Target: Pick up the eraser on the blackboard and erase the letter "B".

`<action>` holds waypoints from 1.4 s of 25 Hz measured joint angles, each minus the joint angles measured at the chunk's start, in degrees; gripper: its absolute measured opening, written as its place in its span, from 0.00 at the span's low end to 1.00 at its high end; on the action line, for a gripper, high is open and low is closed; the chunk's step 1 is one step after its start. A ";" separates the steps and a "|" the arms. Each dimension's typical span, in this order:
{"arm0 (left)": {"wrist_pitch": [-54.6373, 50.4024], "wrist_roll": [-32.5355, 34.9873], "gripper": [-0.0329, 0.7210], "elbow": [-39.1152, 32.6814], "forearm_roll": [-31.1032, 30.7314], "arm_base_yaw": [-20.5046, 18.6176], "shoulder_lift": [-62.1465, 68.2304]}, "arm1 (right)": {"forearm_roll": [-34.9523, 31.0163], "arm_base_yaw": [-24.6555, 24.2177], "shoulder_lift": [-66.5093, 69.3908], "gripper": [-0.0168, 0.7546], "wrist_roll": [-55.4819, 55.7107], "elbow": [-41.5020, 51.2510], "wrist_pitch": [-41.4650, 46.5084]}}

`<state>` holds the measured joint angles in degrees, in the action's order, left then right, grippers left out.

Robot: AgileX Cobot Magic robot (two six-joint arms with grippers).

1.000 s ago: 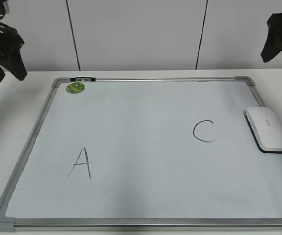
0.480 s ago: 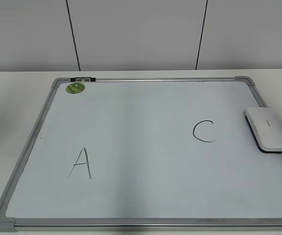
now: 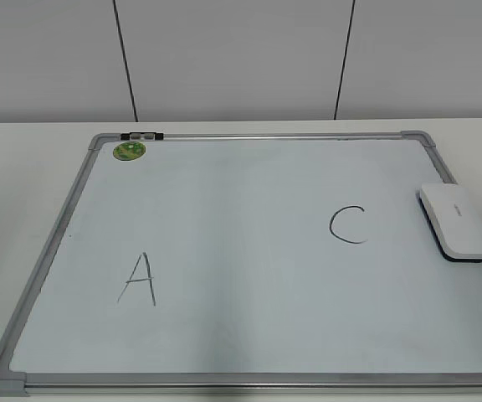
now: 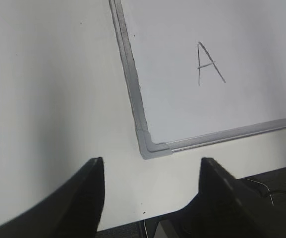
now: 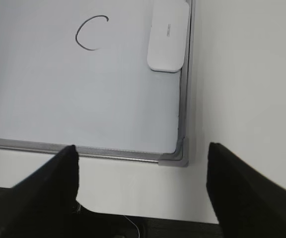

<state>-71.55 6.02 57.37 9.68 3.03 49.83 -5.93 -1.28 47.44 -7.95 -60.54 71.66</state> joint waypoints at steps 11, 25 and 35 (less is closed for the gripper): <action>2.48 -0.22 0.63 -19.29 -2.86 1.53 -17.83 | 0.38 0.00 -22.17 0.79 1.88 21.55 0.49; 8.98 -0.26 0.63 -27.78 -5.37 1.53 -23.43 | 2.90 0.00 -24.16 0.79 2.11 32.53 -6.27; 8.98 -0.26 0.63 -27.86 -5.37 1.53 -23.43 | 3.01 0.00 -24.16 0.79 2.46 32.54 -6.76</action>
<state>-62.57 5.76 29.51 4.30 4.55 26.40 -2.92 -1.28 23.28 -5.50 -28.01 64.89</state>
